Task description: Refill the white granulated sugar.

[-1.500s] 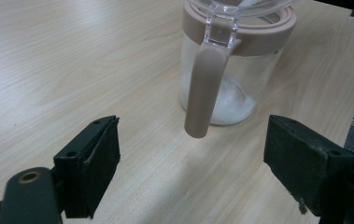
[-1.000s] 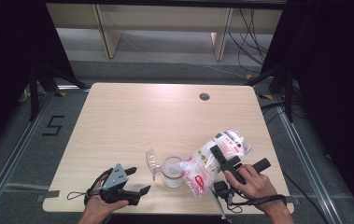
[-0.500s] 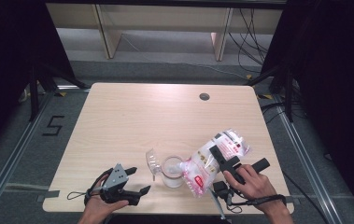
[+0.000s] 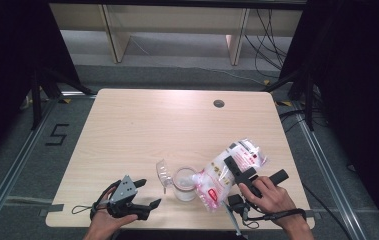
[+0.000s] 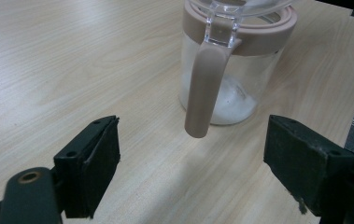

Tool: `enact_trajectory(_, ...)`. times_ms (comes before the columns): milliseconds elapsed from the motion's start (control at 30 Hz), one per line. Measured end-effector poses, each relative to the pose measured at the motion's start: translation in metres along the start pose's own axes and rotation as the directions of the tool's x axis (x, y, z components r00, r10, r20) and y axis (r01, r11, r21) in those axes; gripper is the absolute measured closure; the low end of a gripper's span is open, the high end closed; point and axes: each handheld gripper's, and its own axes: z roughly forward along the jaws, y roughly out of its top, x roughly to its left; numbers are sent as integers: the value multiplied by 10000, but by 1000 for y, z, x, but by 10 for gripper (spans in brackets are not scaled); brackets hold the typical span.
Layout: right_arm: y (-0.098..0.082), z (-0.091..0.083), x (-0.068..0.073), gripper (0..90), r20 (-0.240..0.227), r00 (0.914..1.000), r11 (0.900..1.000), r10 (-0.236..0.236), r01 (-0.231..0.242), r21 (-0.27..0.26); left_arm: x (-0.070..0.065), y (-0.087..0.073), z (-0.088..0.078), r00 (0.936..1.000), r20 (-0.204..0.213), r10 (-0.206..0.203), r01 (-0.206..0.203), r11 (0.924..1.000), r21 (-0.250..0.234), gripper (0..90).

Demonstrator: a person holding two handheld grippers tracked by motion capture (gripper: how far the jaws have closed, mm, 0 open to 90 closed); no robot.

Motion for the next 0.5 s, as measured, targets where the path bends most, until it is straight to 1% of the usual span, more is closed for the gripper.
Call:
enact_trajectory(200, 0, 0, 0, 565, 6, 10000, 10000, 3, -3, -7, 0, 0, 0, 10000, 3, -10, 10, 10000, 2, 180)
enact_trajectory(233, -1, -1, -2, 567, 20, 9998, 9997, -207, 206, 91, 0, 0, 0, 10000, 1, 4, -4, 10000, 2, 180)
enact_trajectory(267, -1, -1, -2, 567, 20, 9998, 9997, -207, 206, 91, 0, 0, 0, 10000, 1, 4, -4, 10000, 2, 180)
enact_trajectory(300, -1, -1, 0, 568, 29, 10000, 10000, 53, -53, 56, 0, 0, 0, 10000, -8, -4, 4, 10000, -6, 180)
enact_trajectory(333, -1, -1, 0, 569, 28, 10000, 10000, 52, -52, 50, 0, 0, 0, 10000, -5, -7, 7, 10000, 5, 180)
enact_trajectory(400, -1, -2, 3, 571, -32, 9987, 9986, 504, -504, 179, 0, 0, 0, 10000, 0, -10, 10, 10000, -4, 180)
enact_trajectory(433, -1, -1, 0, 572, 36, 9999, 9999, 149, -149, 41, 0, 0, 0, 10000, 4, -16, 16, 10000, -10, 180)
enact_trajectory(500, -1, -2, 1, 575, -16, 9995, 9994, 302, -301, 158, 0, 0, 0, 10000, 3, -7, 7, 10000, -2, 180)
